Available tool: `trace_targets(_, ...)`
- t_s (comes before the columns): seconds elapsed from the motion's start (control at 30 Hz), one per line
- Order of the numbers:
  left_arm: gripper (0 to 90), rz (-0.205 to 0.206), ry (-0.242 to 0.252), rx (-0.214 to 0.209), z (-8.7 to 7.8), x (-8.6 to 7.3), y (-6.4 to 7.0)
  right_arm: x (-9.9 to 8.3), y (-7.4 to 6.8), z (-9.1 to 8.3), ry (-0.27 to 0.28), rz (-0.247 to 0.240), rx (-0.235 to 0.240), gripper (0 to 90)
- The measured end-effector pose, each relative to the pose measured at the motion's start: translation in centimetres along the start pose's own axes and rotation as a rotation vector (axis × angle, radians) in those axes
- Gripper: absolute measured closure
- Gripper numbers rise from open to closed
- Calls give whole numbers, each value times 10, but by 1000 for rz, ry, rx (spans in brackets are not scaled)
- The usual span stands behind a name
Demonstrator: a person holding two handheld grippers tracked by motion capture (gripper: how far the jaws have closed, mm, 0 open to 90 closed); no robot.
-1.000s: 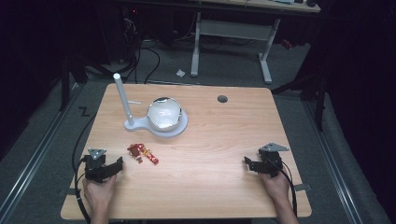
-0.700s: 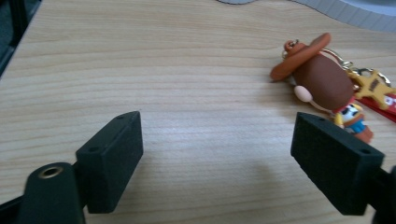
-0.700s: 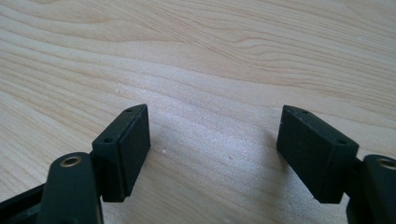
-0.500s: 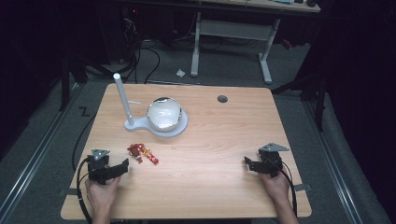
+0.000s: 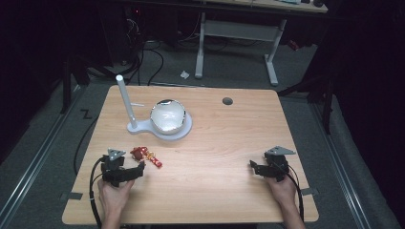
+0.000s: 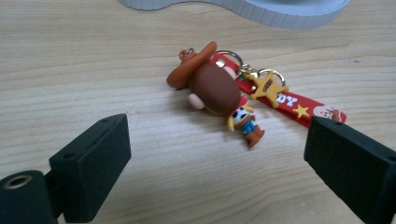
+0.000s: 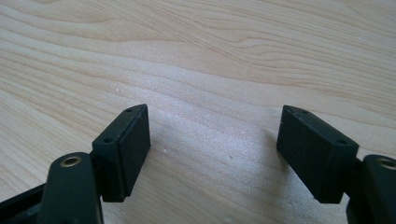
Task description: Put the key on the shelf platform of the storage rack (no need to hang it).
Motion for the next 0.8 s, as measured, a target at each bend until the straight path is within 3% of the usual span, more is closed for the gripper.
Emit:
trace_targets(0.2,57,-5,-24,-19,9,2,9,0,0,0,0,0,0,258)
trace_targets(0.43,18,23,-36,-24,16,10,18,0,0,0,0,0,1,258)
trace_targets(0.8,20,-34,-58,-19,31,12,19,0,0,0,0,0,1,258)
Point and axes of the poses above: each handheld gripper's, and its own axes: z roughly forward along the jaws, x roughly out of its top, y roughly to its right, the point moved 9 cm from there along z, roughly forward along the jaws, and after that the axes turned 9 degrees about x, right-handed, at the moved point
